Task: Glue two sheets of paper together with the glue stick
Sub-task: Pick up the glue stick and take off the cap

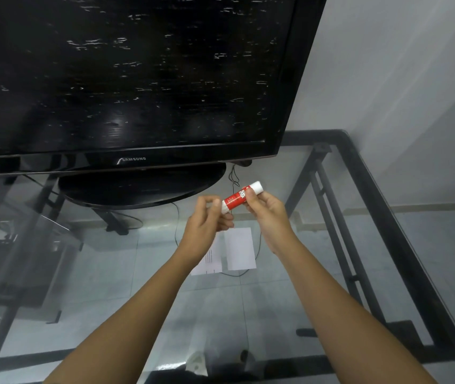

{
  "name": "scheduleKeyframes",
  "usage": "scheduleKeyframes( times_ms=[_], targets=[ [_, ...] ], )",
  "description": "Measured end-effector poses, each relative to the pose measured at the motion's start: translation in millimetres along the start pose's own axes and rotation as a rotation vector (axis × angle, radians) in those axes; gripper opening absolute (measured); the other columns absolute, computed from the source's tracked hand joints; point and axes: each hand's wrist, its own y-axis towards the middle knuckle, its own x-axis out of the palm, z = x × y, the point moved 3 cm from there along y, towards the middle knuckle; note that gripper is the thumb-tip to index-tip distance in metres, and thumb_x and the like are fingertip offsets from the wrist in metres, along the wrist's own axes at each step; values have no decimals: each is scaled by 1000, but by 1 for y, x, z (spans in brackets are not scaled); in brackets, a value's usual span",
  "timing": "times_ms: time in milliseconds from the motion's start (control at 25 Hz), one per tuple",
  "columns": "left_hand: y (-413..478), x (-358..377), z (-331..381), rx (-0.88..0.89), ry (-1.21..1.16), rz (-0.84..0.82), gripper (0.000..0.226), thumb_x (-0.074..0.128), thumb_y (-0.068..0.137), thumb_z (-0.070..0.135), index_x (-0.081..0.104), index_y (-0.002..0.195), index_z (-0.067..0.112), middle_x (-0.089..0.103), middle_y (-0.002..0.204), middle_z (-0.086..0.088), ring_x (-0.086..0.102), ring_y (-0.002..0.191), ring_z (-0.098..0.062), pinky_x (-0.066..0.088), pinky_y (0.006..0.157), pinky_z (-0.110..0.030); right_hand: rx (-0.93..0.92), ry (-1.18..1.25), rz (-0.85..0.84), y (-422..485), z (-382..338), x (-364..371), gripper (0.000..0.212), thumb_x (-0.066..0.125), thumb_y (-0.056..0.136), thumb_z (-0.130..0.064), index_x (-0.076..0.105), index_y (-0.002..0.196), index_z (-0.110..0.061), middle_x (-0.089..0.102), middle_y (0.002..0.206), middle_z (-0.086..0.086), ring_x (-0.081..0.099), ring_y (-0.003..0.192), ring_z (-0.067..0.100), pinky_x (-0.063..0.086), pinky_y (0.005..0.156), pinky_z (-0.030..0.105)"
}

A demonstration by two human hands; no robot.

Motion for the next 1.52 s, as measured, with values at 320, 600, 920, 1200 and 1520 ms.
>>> scheduleKeyframes(
  times_ms=[320,600,920,1200,1520],
  targets=[
    [-10,0,8,662,793,184,18,71,77,6,59,90,5,63,92,-11,61,83,-23,46,67,-16,6,-30,10,-5,-7,-1,32,58,86,-40,63,109,-18,68,98,-2,64,92,8,47,91,24],
    [-6,8,0,-127,-242,-2,13,49,94,31,51,103,21,68,86,-1,66,78,-15,52,73,-23,-8,-46,15,-5,-14,-7,35,58,85,-39,62,111,-16,68,101,-2,64,93,6,46,92,24],
    [-10,-3,14,702,792,164,19,68,80,8,58,96,5,64,98,-10,63,87,-23,50,70,-17,-6,-82,41,-7,-17,-4,35,58,85,-40,63,110,-15,67,93,-3,63,86,7,48,82,20],
    [-2,-4,1,-142,-293,50,11,52,92,26,59,100,21,70,88,4,69,82,-12,56,82,-26,-32,-107,-6,-5,-23,-1,38,59,85,-39,61,115,-15,67,108,4,63,99,11,47,91,27],
    [-5,-16,14,419,485,219,25,72,77,8,55,91,21,61,91,1,56,84,-7,46,71,-10,-25,-133,23,0,-19,4,18,62,81,-43,66,92,-29,68,86,-9,64,80,4,48,76,19]
  ],
)
